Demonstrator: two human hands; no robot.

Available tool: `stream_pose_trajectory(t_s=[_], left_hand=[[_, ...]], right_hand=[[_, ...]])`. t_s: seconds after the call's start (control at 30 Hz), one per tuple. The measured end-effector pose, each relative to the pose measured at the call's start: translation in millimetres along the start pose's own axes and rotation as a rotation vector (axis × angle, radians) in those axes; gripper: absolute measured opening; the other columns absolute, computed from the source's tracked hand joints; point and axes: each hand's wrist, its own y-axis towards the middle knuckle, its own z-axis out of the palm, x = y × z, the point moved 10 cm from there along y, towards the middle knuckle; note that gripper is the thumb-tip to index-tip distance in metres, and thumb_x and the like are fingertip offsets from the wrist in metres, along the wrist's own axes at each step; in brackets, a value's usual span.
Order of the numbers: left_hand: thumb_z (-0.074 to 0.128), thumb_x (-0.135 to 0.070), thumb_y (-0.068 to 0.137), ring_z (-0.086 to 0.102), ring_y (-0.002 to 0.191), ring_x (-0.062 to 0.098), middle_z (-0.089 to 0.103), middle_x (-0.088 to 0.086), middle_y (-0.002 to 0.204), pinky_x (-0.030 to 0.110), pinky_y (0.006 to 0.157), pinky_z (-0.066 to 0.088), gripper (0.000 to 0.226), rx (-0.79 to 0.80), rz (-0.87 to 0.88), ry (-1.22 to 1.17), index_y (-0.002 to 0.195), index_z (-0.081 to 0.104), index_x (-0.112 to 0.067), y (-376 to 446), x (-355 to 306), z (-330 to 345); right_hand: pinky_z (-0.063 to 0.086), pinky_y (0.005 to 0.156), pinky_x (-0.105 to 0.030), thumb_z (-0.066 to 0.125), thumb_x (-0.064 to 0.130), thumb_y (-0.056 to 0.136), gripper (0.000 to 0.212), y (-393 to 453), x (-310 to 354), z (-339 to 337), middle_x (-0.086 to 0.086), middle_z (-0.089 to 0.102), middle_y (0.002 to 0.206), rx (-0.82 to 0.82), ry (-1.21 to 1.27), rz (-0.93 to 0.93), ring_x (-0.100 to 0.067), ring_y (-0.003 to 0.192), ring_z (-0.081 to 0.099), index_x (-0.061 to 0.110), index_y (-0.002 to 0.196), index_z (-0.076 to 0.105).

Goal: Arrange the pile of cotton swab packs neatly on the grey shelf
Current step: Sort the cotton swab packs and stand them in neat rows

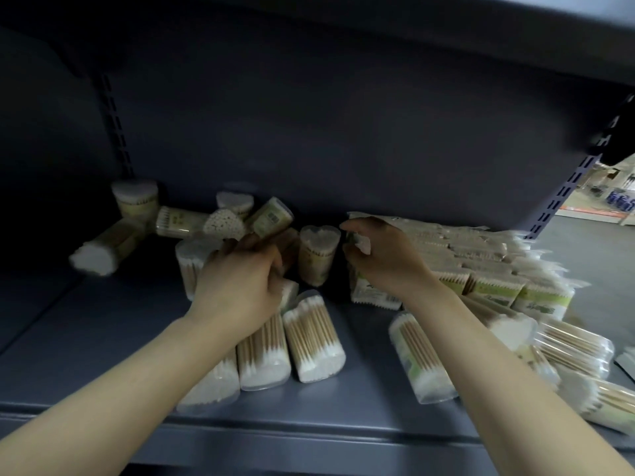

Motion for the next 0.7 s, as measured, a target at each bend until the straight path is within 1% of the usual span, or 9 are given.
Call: stream_pose_trajectory(t_s=[0.1, 0.17, 0.27, 0.33, 0.4, 0.47, 0.5, 0.6, 0.7], left_hand=[[0.05, -0.021, 0.085, 0.054, 0.1, 0.027, 0.056, 0.004, 0.113, 0.036, 0.076, 0.047, 0.021, 0.076, 0.01, -0.019, 0.103, 0.061, -0.018, 0, 5, 7], [0.047, -0.024, 0.088, 0.054, 0.103, 0.023, 0.056, 0.001, 0.114, 0.036, 0.078, 0.048, 0.023, 0.111, 0.028, -0.022, 0.106, 0.06, -0.02, -1, 7, 13], [0.046, -0.027, 0.09, 0.054, 0.104, 0.021, 0.059, 0.0, 0.114, 0.034, 0.081, 0.047, 0.024, 0.131, 0.048, -0.039, 0.107, 0.061, -0.019, 1, 8, 21], [0.04, -0.03, 0.092, 0.054, 0.105, 0.02, 0.059, -0.001, 0.116, 0.034, 0.083, 0.047, 0.029, 0.163, 0.063, -0.028, 0.107, 0.062, -0.019, 2, 8, 27], [0.029, -0.034, 0.09, 0.055, 0.103, 0.019, 0.059, -0.002, 0.115, 0.033, 0.081, 0.047, 0.04, 0.18, 0.072, -0.011, 0.105, 0.063, -0.02, 3, 7, 30], [0.023, -0.035, 0.087, 0.057, 0.098, 0.019, 0.059, -0.002, 0.11, 0.032, 0.078, 0.048, 0.044, 0.187, 0.062, 0.001, 0.102, 0.061, -0.02, 3, 5, 31], [0.024, -0.035, 0.088, 0.057, 0.096, 0.019, 0.059, -0.002, 0.109, 0.032, 0.077, 0.048, 0.041, 0.189, 0.057, 0.009, 0.101, 0.06, -0.02, 4, 4, 31], [0.036, -0.03, 0.093, 0.057, 0.095, 0.018, 0.057, -0.003, 0.107, 0.03, 0.077, 0.047, 0.023, 0.192, 0.05, 0.022, 0.101, 0.057, -0.022, 4, 4, 31], [0.038, -0.029, 0.093, 0.056, 0.097, 0.017, 0.057, -0.004, 0.109, 0.029, 0.077, 0.047, 0.021, 0.183, 0.045, 0.004, 0.102, 0.056, -0.023, 5, 4, 30]], right_hand=[[0.033, 0.086, -0.02, 0.053, 0.024, 0.09, 0.039, 7, 5, 12, -0.001, 0.051, 0.13, 0.049, -0.006, 0.003, -0.017, 0.117, 0.048, 0.021, 0.129, 0.05], [0.03, 0.081, -0.017, 0.054, 0.026, 0.089, 0.039, 12, 5, 17, 0.001, 0.052, 0.128, 0.06, -0.013, 0.005, -0.015, 0.115, 0.048, 0.022, 0.128, 0.051], [0.026, 0.072, -0.012, 0.057, 0.028, 0.088, 0.038, 19, 7, 20, 0.0, 0.056, 0.123, 0.072, -0.03, -0.022, -0.015, 0.112, 0.051, 0.019, 0.125, 0.053], [0.026, 0.068, -0.012, 0.059, 0.027, 0.087, 0.035, 22, 8, 21, -0.002, 0.059, 0.116, 0.083, -0.033, -0.049, -0.017, 0.105, 0.054, 0.017, 0.121, 0.057], [0.027, 0.066, -0.013, 0.061, 0.027, 0.086, 0.031, 25, 9, 22, -0.002, 0.062, 0.108, 0.092, -0.032, -0.08, -0.016, 0.097, 0.056, 0.017, 0.115, 0.061], [0.029, 0.067, -0.014, 0.063, 0.028, 0.084, 0.031, 27, 8, 24, 0.0, 0.062, 0.106, 0.107, -0.019, -0.092, -0.013, 0.096, 0.056, 0.017, 0.113, 0.062], [0.031, 0.07, -0.015, 0.064, 0.028, 0.083, 0.032, 28, 8, 25, 0.0, 0.062, 0.107, 0.115, -0.012, -0.098, -0.012, 0.097, 0.056, 0.017, 0.113, 0.062], [0.041, 0.081, -0.021, 0.067, 0.027, 0.08, 0.033, 32, 7, 27, 0.001, 0.062, 0.109, 0.136, 0.021, -0.104, -0.011, 0.101, 0.056, 0.018, 0.112, 0.061], [0.046, 0.087, -0.031, 0.067, 0.019, 0.079, 0.03, 33, 9, 27, 0.001, 0.064, 0.107, 0.141, 0.092, -0.103, -0.012, 0.102, 0.057, 0.015, 0.108, 0.062]])
